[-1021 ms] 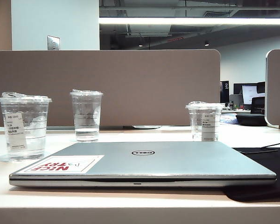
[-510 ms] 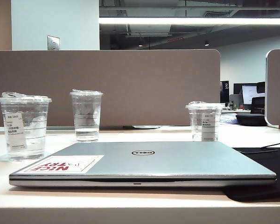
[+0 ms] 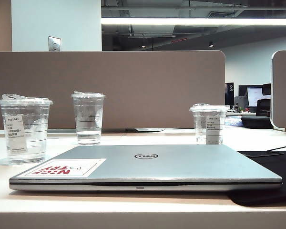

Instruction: Pick up the coffee cup on the middle and place it on the left side of the laptop.

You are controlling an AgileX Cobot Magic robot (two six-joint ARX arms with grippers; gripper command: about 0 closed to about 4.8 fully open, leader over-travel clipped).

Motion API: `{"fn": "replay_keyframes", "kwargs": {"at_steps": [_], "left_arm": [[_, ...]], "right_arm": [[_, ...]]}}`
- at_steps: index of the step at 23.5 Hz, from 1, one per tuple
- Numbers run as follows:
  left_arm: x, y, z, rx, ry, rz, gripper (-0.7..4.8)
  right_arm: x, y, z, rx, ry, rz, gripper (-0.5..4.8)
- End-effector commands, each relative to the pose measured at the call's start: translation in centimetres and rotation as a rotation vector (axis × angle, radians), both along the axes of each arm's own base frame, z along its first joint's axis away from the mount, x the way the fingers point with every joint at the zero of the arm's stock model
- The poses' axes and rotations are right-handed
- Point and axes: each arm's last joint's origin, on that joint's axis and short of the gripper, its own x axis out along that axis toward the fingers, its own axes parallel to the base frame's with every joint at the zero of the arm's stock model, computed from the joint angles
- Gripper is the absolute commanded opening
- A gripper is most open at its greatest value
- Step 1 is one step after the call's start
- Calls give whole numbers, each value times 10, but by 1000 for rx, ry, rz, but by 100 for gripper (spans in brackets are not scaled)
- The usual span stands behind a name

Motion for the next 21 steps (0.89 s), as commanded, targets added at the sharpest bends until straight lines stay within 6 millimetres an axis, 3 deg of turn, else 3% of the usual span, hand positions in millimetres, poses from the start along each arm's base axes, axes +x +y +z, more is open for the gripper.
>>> {"fn": "replay_keyframes", "kwargs": {"at_steps": [1,9,21], "left_arm": [[0,-3,3,-3,-19,-6,-5],[1,-17,-1,78,14,-3,-6],[1,-17,-5,204,37,3,-6]], "right_arm": [[0,0,1,0,-15,0,-5],[0,0,1,0,-15,0,-5],[0,1,1,0,-15,6,-5]]}}
